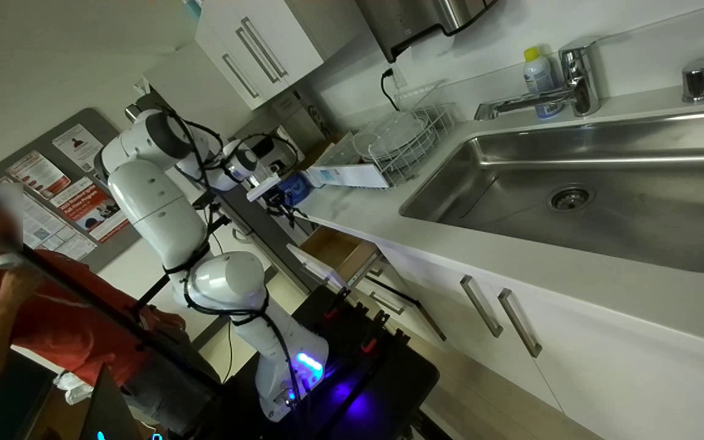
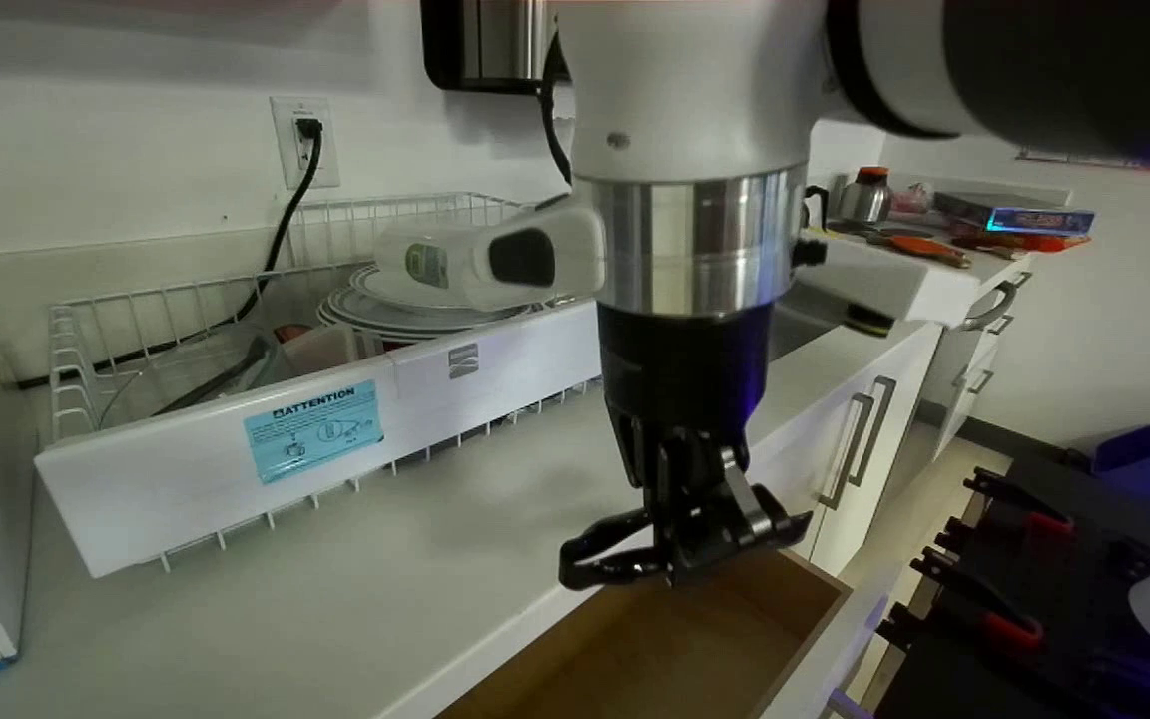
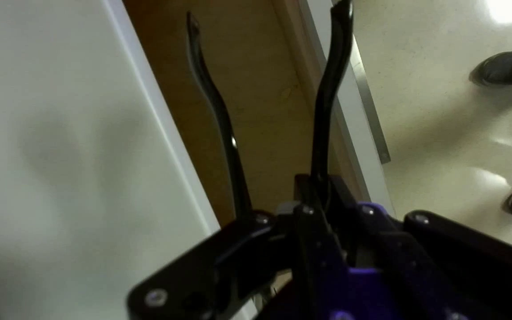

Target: Remove the tongs from the open drawer and place them on the countertop

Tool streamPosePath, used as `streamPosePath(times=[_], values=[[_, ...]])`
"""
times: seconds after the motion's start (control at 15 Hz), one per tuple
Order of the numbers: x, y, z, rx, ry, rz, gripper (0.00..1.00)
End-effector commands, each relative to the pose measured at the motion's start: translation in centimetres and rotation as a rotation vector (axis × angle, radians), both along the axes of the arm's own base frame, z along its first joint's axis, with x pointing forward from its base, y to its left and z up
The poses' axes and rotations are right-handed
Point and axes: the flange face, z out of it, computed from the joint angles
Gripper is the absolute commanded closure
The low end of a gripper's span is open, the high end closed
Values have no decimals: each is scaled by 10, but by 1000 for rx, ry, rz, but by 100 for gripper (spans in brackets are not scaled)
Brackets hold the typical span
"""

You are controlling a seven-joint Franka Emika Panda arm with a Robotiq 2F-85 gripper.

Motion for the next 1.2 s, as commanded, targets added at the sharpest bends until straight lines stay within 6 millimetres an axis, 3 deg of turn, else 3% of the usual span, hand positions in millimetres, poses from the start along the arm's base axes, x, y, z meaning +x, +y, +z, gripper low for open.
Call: streamPosePath(times=[0.0,0.2,0.27,0.6,1.13], values=[[0,-1,10,2,-11,-2,88],[-1,-2,18,4,-21,-3,88],[-1,-2,17,3,-20,-3,97],[50,-9,24,-29,-328,-54,97],[123,-27,-34,-52,-425,-16,97]])
